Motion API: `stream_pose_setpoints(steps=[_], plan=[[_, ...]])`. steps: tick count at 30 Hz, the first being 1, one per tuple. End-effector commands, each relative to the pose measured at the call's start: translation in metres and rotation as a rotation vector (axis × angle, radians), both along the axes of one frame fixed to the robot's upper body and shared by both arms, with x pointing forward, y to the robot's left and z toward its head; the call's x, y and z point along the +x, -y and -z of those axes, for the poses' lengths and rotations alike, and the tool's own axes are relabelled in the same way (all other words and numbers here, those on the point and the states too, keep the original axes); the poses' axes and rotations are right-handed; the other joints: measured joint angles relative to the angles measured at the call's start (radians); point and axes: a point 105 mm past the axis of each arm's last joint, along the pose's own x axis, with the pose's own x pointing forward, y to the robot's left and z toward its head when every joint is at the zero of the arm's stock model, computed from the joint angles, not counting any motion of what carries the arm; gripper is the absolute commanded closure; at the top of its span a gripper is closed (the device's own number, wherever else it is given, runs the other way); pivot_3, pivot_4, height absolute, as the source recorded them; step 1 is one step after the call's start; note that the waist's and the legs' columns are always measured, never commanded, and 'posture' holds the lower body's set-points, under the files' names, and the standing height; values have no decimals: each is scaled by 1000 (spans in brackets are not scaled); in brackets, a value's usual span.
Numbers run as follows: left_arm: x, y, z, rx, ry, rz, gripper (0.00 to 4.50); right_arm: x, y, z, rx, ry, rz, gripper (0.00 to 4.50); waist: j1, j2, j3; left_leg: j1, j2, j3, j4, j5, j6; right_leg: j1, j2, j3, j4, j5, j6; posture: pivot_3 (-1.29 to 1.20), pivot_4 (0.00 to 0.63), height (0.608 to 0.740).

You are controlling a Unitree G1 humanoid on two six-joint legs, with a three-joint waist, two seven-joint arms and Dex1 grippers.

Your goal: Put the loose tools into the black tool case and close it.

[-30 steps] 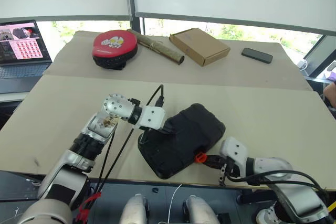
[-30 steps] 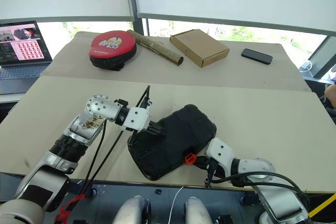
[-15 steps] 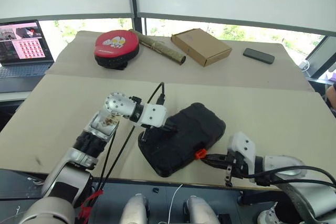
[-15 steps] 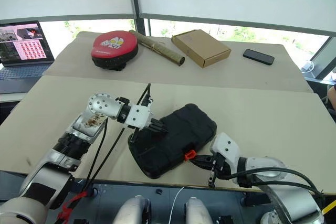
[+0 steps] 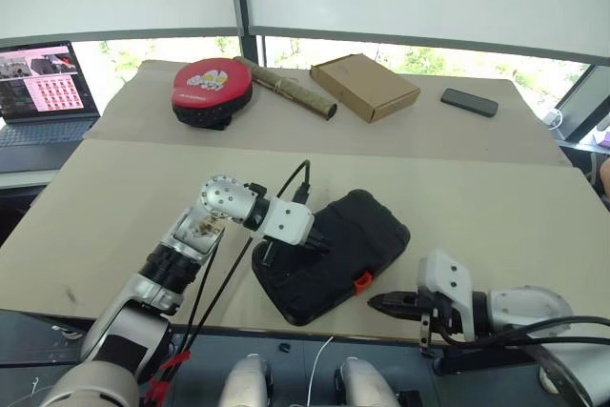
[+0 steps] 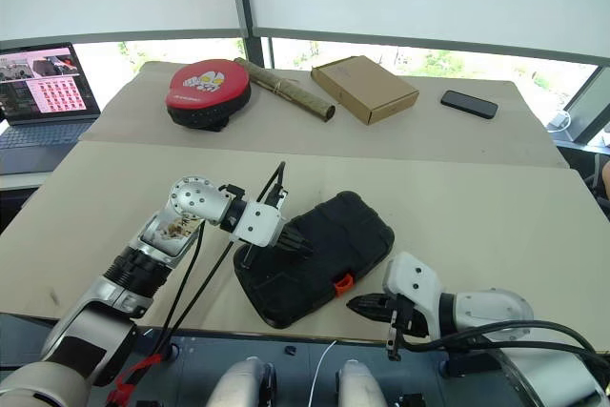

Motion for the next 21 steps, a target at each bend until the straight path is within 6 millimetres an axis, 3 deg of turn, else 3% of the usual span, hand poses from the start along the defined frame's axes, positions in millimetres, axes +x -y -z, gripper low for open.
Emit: stream_pose_setpoints(steps=[1, 2, 3, 6, 8, 10, 12, 15, 21], plan=[[-3, -16, 25, 71, -131, -69, 4397, 5, 1, -16, 9, 91, -15, 4500, 0, 0, 0, 0, 0, 0, 0, 0, 0, 0, 0, 0, 0, 0, 0, 0, 150, 740], [0, -25, 21, 57, -163, -117, 4397, 6, 5, -23, 29, 88, -8, 4500, -2, 0, 0, 0, 0, 0, -1, 0, 0, 0, 0, 0, 0, 0, 0, 0, 150, 740], [3, -34, 17, 44, -194, -166, 3896, 4, 9, -31, 42, 88, -17, 4211, -8, 0, 0, 0, 0, 0, -1, 0, 0, -1, 0, 0, 0, 0, 0, 0, 150, 740], [7, -80, -1, -5, -263, -346, 3007, 1, 38, -56, 29, 57, -14, 3359, -24, 0, 1, 0, 1, 0, -2, 0, 0, -2, 1, 0, 1, 0, -1, 0, 150, 740], [5, -95, -8, -16, -280, -405, 2304, -1, 49, -64, 23, 41, 0, 2657, -32, -1, 2, 1, 2, -2, -4, 0, 0, -3, 2, 2, 2, 0, -2, 0, 150, 740], [-2, -121, -19, -38, -340, -486, 1602, -7, 69, -76, 26, -2, 10, 2010, -26, -2, 3, 4, 3, -2, -5, 0, 0, 0, 2, 0, 2, -2, -3, 0, 150, 740], [-13, -160, -36, -55, -399, -612, 905, -11, 95, -89, 27, -43, 48, 1304, -22, -2, 5, 4, 3, -2, -6, 0, 0, -1, 1, 0, 2, -3, -3, 0, 150, 740], [-28, -185, -46, -43, -443, -699, 0, -14, 109, -98, 32, -61, 66, 248, -18, -7, 10, 0, 2, -2, -7, 0, 0, -8, 0, 1, 2, -2, -5, 0, 150, 740], [-47, -206, -45, -63, -462, -792, 0, 3, 111, -98, 70, -3, 101, 113, -8, -9, 12, -1, 2, -1, -8, 0, 0, -11, -5, 1, 0, -4, -8, 0, 150, 740]])
